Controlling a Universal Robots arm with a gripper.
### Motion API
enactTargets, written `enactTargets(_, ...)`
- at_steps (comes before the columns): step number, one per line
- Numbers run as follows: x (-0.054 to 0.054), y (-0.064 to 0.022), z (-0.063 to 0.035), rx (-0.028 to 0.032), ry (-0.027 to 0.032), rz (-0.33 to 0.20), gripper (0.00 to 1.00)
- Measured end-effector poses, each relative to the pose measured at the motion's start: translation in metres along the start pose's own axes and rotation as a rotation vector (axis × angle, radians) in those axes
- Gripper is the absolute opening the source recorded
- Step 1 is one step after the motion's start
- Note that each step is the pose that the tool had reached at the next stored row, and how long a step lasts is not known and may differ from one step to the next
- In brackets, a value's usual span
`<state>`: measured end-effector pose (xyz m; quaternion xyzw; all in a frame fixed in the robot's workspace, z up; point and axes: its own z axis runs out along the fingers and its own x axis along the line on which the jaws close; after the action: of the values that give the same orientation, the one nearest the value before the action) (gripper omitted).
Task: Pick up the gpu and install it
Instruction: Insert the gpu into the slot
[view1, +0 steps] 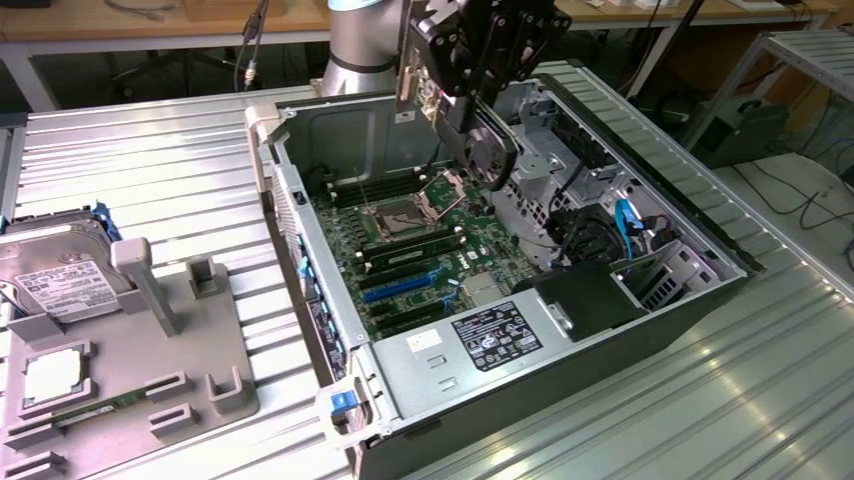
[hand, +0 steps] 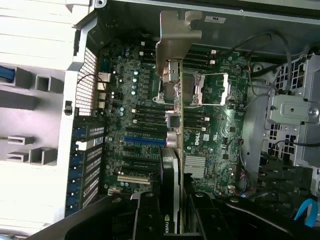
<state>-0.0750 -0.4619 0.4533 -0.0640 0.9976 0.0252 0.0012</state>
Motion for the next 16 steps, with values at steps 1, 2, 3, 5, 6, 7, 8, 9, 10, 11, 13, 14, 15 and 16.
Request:
enactTargets(1,0.0,0.0,0.0,-0.0001,0.0004,-0.007,0.27)
enactTargets(2,0.0,0.0,0.0,-0.0001,0.0008,-0.017,0.27)
enactTargets(3,0.0,0.0,0.0,-0.0001,0.0012,-0.024,0.27)
enactTargets(5,0.0,0.0,0.0,-0.0003,0.002,-0.04,0.27)
enactTargets(6,0.0,0.0,0.0,-0.0003,0.0024,-0.047,0.27)
enactTargets(7,0.0,0.0,0.0,-0.0003,0.0027,-0.054,0.27)
enactTargets(8,0.0,0.0,0.0,-0.0003,0.003,-0.06,0.27)
enactTargets(9,0.0,0.0,0.0,-0.0004,0.0034,-0.066,0.27)
enactTargets(10,0.0,0.0,0.0,-0.0004,0.0037,-0.073,0.27)
enactTargets(11,0.0,0.0,0.0,-0.0005,0.004,-0.08,0.27)
enactTargets(13,0.0,0.0,0.0,-0.0005,0.0048,-0.096,0.27)
enactTargets(14,0.0,0.0,0.0,-0.0005,0.0051,-0.102,0.27)
enactTargets(15,0.0,0.0,0.0,-0.0006,0.0055,-0.108,0.27)
enactTargets(16,0.0,0.0,0.0,-0.0006,0.0058,-0.113,0.27)
